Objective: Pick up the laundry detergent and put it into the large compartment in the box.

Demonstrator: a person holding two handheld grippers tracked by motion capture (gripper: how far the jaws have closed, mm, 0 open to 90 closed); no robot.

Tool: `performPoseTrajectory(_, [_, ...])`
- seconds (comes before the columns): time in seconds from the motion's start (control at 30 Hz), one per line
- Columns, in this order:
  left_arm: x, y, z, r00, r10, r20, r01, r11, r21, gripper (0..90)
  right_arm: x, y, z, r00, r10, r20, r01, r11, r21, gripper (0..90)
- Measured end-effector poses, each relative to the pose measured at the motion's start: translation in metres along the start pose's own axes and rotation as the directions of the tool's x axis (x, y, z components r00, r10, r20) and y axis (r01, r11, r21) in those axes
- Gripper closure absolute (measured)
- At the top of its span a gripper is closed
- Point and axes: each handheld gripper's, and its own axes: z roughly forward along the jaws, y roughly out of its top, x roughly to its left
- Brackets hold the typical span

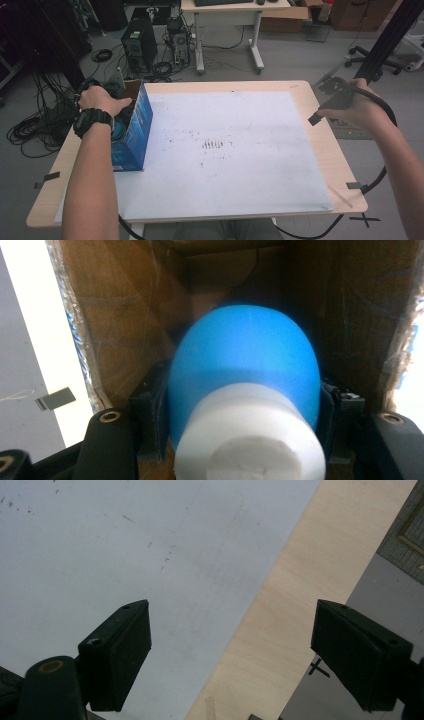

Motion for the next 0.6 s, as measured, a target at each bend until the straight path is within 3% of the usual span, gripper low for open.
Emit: performPoseTrajectory(0.6, [0.0017, -0.0013, 0.0002, 1.0, 0.008, 0.003, -0.008, 0.9999, -0.012, 37.1, -0.0027, -0.0033, 0.0025, 0.9999, 0.008, -0.007, -0.008, 1.0, 0.002, 16.4])
